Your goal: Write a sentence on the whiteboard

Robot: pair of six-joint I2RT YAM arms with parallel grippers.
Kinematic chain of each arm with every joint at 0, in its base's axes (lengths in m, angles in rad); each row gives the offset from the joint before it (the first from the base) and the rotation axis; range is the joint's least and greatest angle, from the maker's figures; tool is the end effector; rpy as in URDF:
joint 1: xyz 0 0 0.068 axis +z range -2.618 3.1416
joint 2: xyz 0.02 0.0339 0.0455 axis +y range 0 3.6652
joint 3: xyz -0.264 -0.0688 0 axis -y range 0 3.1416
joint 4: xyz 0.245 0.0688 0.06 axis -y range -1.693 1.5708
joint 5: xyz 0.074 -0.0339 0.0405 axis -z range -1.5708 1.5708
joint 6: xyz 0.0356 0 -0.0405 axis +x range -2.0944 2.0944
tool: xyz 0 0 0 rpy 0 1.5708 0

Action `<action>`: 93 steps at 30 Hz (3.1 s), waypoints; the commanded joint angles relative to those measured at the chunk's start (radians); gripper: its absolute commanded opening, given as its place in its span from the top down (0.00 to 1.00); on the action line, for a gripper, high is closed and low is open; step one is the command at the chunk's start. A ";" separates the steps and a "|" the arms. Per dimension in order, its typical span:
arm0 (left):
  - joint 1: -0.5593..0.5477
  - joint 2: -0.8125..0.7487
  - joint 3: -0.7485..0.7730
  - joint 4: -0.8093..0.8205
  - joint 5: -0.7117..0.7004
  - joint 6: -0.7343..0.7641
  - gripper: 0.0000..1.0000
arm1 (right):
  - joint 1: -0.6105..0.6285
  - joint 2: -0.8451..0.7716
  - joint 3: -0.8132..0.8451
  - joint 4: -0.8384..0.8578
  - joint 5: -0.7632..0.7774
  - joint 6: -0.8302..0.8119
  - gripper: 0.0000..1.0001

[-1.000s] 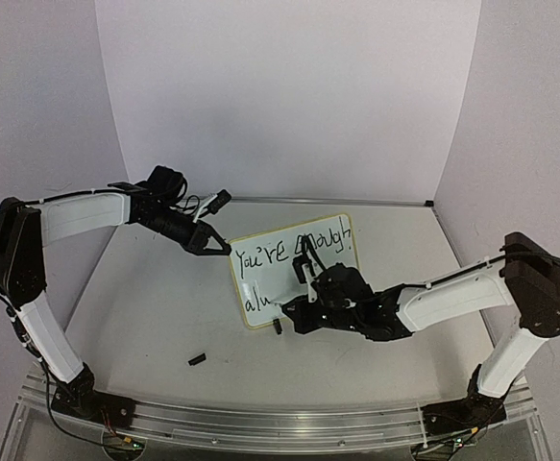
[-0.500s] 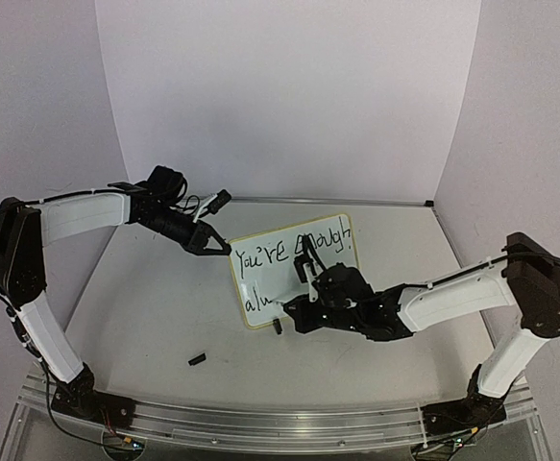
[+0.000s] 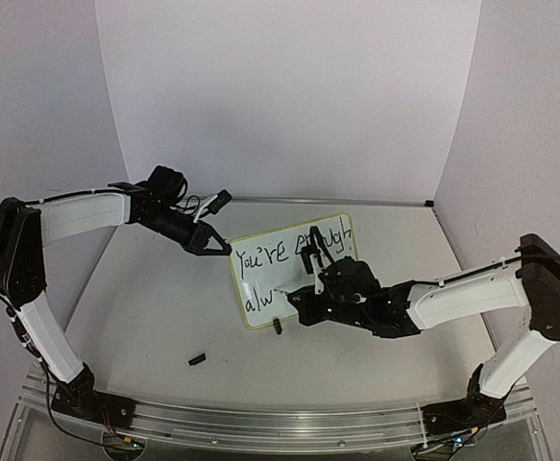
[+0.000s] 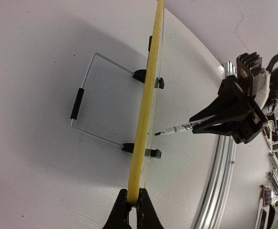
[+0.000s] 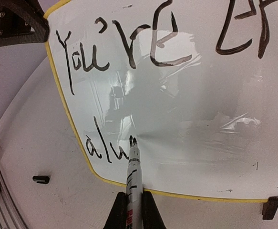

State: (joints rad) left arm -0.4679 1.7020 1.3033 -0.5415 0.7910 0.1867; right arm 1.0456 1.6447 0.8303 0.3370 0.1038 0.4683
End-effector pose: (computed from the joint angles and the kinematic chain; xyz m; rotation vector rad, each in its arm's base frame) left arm 0.3117 -0.1859 0.2554 1.0861 2.1776 -1.1069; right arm 0.1779 0.2996 0.1895 -0.5469 2.0807 0.8174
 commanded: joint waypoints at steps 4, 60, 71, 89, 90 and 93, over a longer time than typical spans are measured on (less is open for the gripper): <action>-0.015 -0.013 0.014 -0.035 -0.055 0.060 1.00 | -0.006 -0.084 -0.060 0.039 -0.018 0.012 1.00; -0.015 -0.010 0.014 -0.040 -0.062 0.064 1.00 | -0.059 -0.032 -0.042 0.070 -0.058 0.040 1.00; -0.015 -0.009 0.014 -0.039 -0.061 0.064 1.00 | -0.059 -0.048 -0.046 0.086 -0.043 0.041 1.00; -0.015 -0.007 0.014 -0.039 -0.061 0.064 1.00 | -0.059 0.021 -0.081 0.091 -0.097 0.078 1.00; -0.015 -0.005 0.014 -0.039 -0.061 0.064 1.00 | -0.058 0.021 -0.083 0.091 -0.097 0.079 1.00; -0.016 -0.005 0.015 -0.039 -0.061 0.064 1.00 | -0.058 0.016 -0.088 0.089 -0.096 0.082 1.00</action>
State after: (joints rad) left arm -0.4686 1.7020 1.3033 -0.5415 0.7910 0.1864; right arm 0.9928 1.6466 0.7537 0.4106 -0.0015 0.5356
